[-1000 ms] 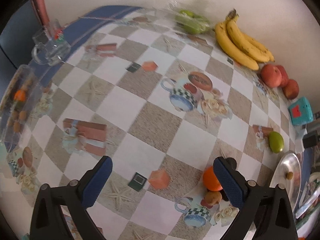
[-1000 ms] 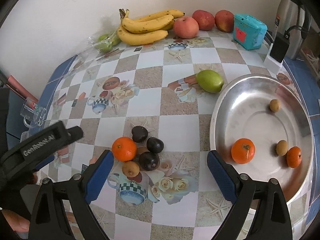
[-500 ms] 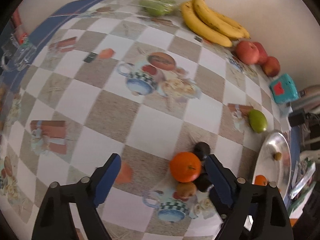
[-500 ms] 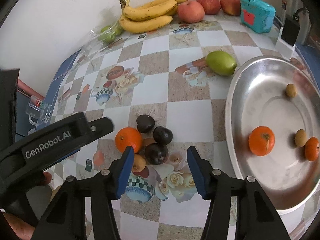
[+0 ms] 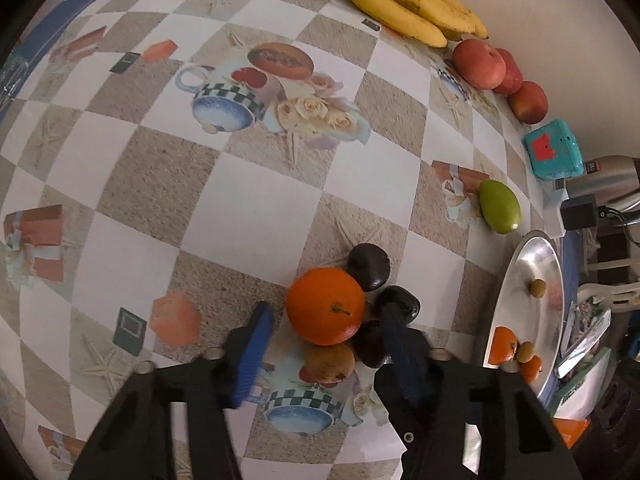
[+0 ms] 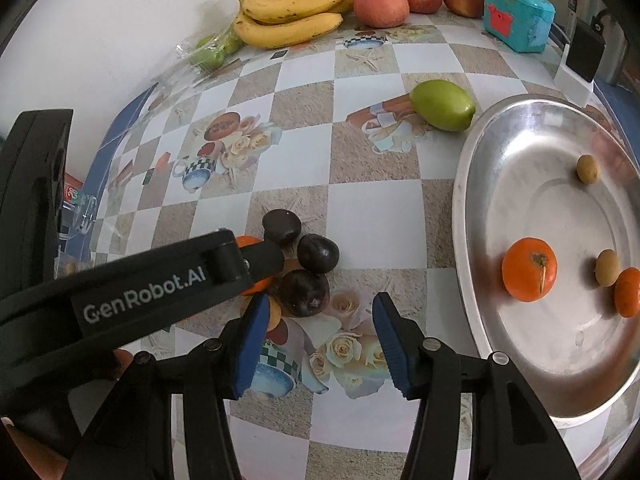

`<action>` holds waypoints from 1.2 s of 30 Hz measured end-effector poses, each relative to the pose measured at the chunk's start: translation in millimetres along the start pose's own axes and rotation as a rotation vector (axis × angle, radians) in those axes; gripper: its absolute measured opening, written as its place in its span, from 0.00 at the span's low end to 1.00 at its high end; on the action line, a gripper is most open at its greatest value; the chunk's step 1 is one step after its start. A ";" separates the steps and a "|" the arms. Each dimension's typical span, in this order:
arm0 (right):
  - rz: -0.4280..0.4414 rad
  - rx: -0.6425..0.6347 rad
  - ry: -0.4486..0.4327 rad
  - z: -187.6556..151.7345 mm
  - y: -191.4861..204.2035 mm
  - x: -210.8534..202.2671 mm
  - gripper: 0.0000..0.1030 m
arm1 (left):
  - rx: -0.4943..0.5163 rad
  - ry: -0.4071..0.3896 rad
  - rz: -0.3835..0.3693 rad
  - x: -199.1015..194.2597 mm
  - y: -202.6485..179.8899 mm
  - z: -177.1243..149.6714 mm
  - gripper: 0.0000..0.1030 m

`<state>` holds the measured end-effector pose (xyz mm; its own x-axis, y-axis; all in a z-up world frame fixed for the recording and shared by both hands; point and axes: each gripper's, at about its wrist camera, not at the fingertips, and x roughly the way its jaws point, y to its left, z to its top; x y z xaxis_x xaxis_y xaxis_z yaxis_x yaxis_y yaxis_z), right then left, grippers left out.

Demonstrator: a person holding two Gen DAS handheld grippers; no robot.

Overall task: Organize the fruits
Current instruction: 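Lower the left tool onto an orange and close its fingers, then grasp a dark plum with the right tool while the left tool holds its orange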

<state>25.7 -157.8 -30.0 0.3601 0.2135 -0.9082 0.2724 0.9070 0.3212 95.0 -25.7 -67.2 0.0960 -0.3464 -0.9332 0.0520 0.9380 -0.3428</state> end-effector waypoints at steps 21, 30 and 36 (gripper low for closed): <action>0.038 0.035 0.020 0.0 -3.8 4.2 0.53 | -0.062 -0.025 -0.010 -8.0 15.4 0.5 0.40; 0.097 0.090 0.035 2.2 -7.6 10.5 0.45 | -0.116 -0.064 0.000 -18.8 27.7 4.0 0.40; 0.130 0.117 0.047 3.2 -9.4 16.7 0.40 | -0.124 -0.067 0.002 -20.7 30.5 4.5 0.40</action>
<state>32.0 -163.9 -47.4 0.3574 0.3460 -0.8675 0.3291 0.8226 0.4637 99.1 10.1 -57.8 0.1626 -0.3407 -0.9260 -0.0710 0.9320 -0.3554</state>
